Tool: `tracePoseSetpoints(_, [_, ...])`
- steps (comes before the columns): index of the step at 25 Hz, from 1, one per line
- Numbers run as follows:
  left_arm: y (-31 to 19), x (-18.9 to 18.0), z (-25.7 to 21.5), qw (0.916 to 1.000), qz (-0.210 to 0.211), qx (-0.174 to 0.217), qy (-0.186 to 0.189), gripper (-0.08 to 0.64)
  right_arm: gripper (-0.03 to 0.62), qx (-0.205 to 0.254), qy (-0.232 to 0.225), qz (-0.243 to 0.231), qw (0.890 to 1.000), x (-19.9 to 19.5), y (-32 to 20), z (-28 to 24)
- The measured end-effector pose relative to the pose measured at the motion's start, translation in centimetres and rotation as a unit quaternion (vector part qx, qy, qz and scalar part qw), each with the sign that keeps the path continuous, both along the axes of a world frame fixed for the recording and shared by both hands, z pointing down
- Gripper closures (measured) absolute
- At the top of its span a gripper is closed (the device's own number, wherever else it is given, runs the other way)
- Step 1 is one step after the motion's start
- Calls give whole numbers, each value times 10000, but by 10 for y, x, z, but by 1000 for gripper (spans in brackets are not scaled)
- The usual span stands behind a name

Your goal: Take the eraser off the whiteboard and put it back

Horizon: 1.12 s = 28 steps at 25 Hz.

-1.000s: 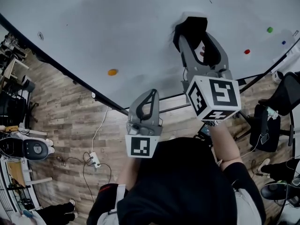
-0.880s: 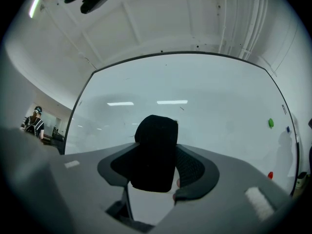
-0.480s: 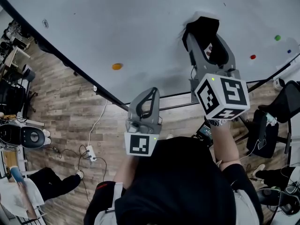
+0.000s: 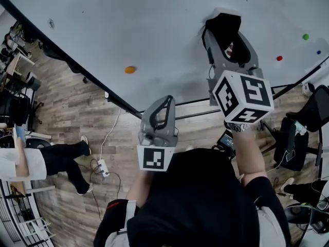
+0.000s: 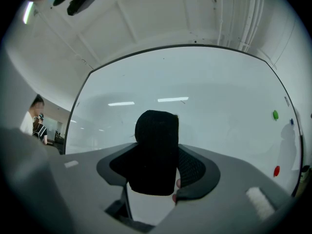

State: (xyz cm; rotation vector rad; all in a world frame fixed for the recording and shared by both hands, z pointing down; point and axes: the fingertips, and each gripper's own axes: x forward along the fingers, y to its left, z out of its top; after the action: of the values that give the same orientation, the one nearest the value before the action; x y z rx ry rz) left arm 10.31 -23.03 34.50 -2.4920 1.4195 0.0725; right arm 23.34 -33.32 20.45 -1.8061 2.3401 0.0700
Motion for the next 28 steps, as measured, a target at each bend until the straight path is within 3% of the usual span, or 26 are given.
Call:
tracePoseSetpoints(19, [11, -12, -1, 10000, 35, -18, -4, 558, 368, -56, 68, 27, 10000, 7, 1, 2])
tracePoseSetpoints(28, [14, -39, 3, 9998, 107, -72, -124, 557, 368, -9, 212, 130, 9997, -11, 13, 2])
